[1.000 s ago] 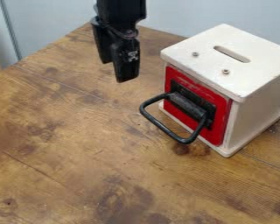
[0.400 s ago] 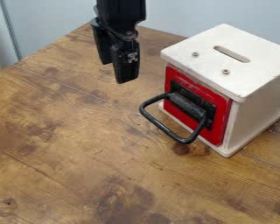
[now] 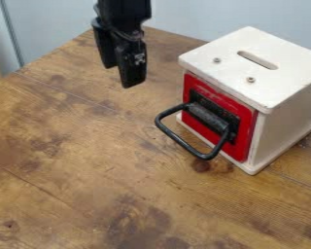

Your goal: Close the drawer

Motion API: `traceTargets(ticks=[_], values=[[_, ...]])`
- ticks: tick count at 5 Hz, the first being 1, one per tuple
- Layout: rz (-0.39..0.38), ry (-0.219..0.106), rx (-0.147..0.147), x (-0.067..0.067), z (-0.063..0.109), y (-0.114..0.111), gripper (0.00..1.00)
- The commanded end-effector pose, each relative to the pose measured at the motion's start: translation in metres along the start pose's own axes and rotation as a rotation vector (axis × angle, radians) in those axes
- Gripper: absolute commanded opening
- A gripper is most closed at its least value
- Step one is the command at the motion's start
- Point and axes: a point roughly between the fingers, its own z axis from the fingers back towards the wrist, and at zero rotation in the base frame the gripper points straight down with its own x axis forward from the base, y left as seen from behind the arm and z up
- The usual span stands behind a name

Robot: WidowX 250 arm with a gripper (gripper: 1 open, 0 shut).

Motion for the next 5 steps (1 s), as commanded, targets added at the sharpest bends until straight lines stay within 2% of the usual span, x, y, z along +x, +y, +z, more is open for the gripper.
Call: traceTargets(ticks=[1, 2, 4, 5], values=[[0.008, -0.057, 0.044, 0.009, 0.016, 0.008, 1.0], [0.01, -0.06, 0.054, 0.013, 0.01, 0.009, 1.0], [0.018, -0.067, 0.051, 0.019, 0.008, 0.014, 1.0], [0.024, -0.063, 0.04, 0.019, 0.01, 0.014, 1.0]])
